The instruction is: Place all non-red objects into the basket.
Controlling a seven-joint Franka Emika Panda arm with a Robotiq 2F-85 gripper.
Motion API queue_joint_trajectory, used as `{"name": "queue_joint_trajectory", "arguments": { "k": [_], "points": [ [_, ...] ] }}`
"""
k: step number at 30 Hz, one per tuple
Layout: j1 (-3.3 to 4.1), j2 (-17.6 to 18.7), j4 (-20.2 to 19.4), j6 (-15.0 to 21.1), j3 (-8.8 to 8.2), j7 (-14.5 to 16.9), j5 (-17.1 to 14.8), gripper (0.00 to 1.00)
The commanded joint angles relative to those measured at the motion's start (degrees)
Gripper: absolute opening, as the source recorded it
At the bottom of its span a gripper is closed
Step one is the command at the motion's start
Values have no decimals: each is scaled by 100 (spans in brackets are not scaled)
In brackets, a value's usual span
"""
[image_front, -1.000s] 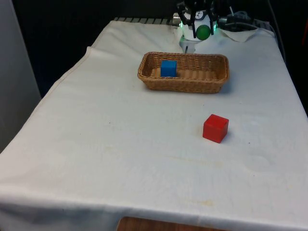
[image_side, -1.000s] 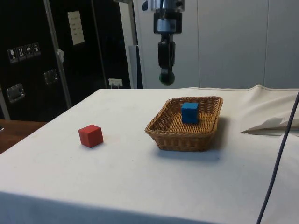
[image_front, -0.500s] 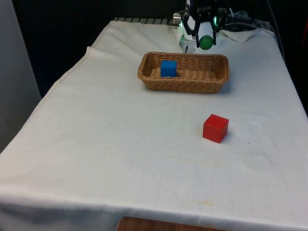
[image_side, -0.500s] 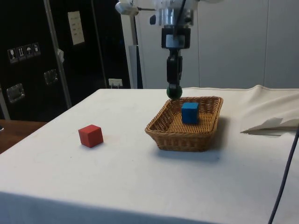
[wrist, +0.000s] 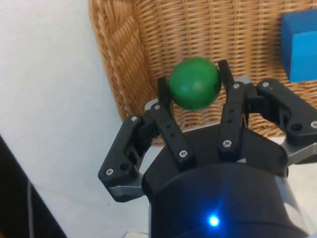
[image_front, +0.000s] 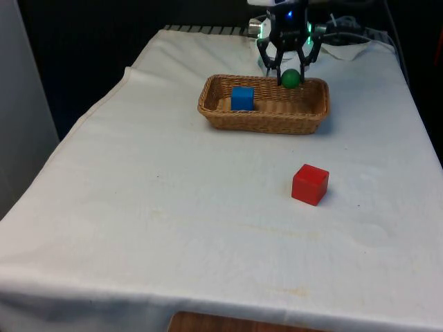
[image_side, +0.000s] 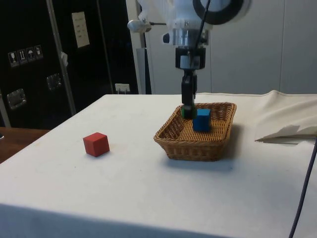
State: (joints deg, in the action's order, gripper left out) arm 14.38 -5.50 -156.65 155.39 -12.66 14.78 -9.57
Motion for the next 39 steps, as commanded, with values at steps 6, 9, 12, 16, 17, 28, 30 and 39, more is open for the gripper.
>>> {"name": "queue_joint_trajectory", "arguments": {
  "k": [6, 9, 12, 16, 17, 28, 30, 39],
  "points": [
    [6, 315, -80, 470, 29, -11, 11, 0],
    [0, 407, -86, 579, 29, -17, 17, 0],
    [6, 521, -92, 722, 29, -29, 34, 0],
    [6, 607, -86, 802, 34, -17, 17, 0],
    [6, 619, -86, 802, 40, -11, 6, 0],
    [6, 619, -80, 779, 40, 11, -17, 84],
    [6, 619, -80, 779, 40, 11, -17, 100],
    [-23, 533, -34, 688, 6, -74, 86, 100]
  ]
}}
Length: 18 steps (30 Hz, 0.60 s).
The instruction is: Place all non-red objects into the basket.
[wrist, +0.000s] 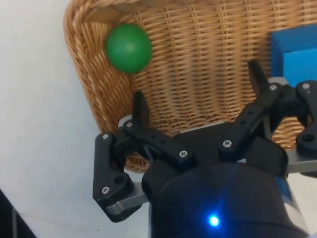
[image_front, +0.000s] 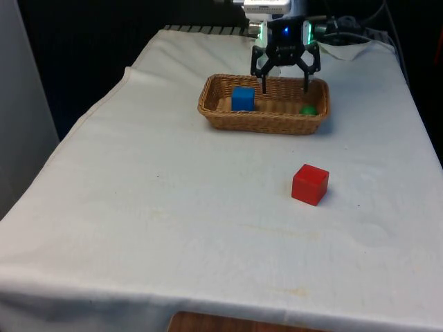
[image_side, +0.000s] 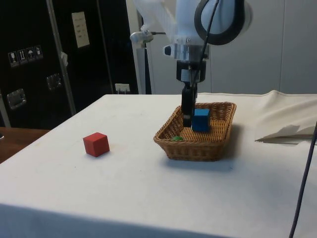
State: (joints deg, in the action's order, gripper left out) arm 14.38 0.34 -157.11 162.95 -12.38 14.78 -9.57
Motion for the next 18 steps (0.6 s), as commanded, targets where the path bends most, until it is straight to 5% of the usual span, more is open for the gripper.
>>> {"name": "queue_joint_trajectory", "arguments": {
  "k": [1, 4, 10, 12, 13, 18],
  "points": [
    [-29, -80, 34, -103, -34, -97, 109, 100],
    [-11, -109, 52, -103, -23, -23, 0, 100],
    [-109, -384, 246, -533, -69, -246, 218, 100],
    [-52, -493, 264, -619, -80, -92, 0, 100],
    [-120, -447, 350, -682, -80, -286, 235, 100],
    [-143, -493, 567, -905, -86, -372, 258, 100]
  ]
}}
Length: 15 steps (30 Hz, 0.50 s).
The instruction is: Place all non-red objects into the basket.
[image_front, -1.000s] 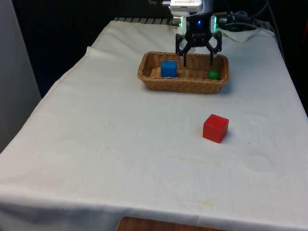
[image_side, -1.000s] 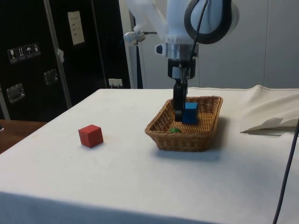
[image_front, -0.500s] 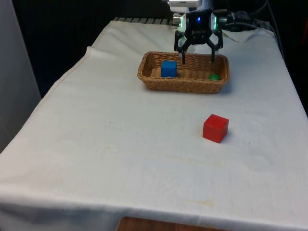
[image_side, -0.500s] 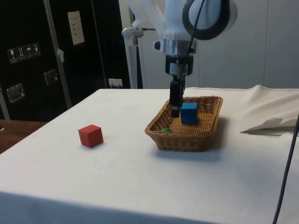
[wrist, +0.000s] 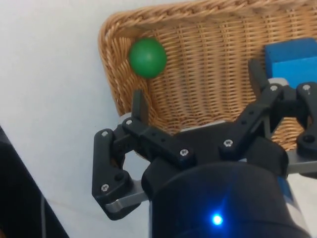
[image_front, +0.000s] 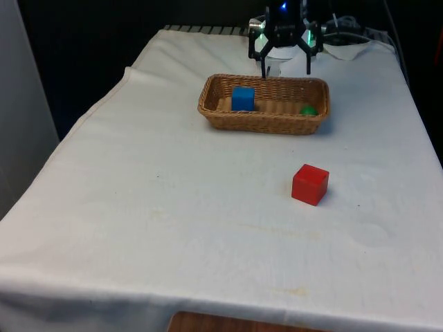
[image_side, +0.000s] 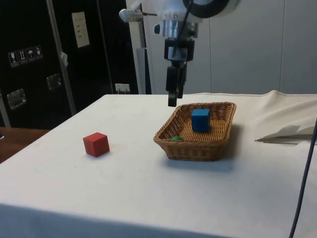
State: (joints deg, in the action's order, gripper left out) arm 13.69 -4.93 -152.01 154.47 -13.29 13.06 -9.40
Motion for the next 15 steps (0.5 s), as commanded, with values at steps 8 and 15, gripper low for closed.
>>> {"name": "queue_joint_trajectory", "arguments": {
  "k": [8, 15],
  "points": [
    [-86, 0, 304, -309, -17, -367, 321, 100],
    [-97, -46, 521, -556, -86, -493, 407, 100]
  ]
}}
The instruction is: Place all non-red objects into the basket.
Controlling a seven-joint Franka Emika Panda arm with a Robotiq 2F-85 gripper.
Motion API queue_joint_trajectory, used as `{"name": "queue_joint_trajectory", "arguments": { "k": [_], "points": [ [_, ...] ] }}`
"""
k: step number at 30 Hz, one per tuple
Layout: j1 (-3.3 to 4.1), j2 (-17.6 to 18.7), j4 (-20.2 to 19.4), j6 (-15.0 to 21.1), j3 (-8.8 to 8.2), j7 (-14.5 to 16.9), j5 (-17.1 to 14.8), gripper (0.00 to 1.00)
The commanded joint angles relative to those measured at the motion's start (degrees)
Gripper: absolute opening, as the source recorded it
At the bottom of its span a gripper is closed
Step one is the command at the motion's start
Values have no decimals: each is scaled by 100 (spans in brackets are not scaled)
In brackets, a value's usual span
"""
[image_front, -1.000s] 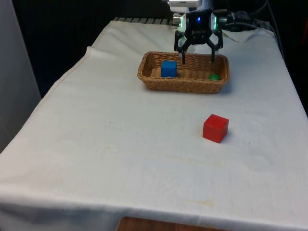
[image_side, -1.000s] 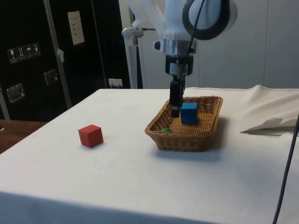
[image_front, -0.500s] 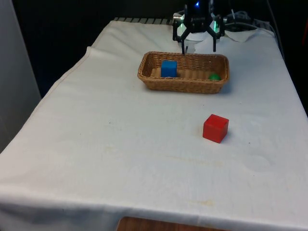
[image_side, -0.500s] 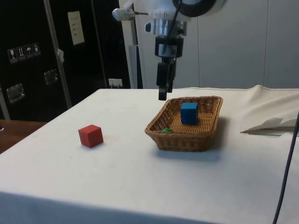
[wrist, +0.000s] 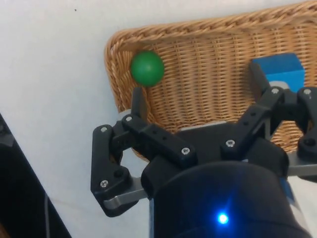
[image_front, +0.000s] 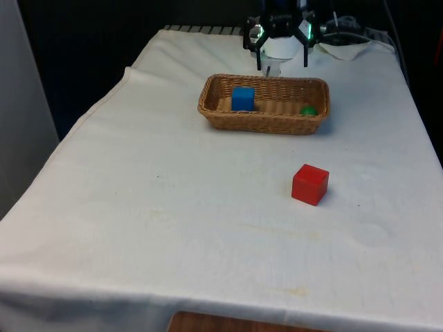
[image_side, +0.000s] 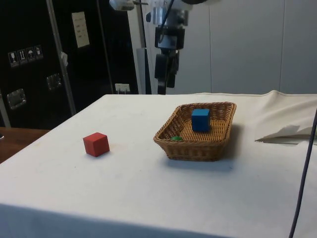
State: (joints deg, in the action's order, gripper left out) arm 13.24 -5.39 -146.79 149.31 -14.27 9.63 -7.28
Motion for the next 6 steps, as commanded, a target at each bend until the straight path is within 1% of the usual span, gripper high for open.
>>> {"name": "queue_joint_trajectory", "arguments": {
  "k": [1, 4, 5, 6],
  "points": [
    [-57, -11, 52, -86, -6, -166, 201, 100],
    [-52, -17, 109, -132, -29, -201, 201, 100],
    [-40, -17, 109, -132, -34, -195, 178, 100],
    [-6, -29, 109, -115, -46, -80, 52, 100]
  ]
}}
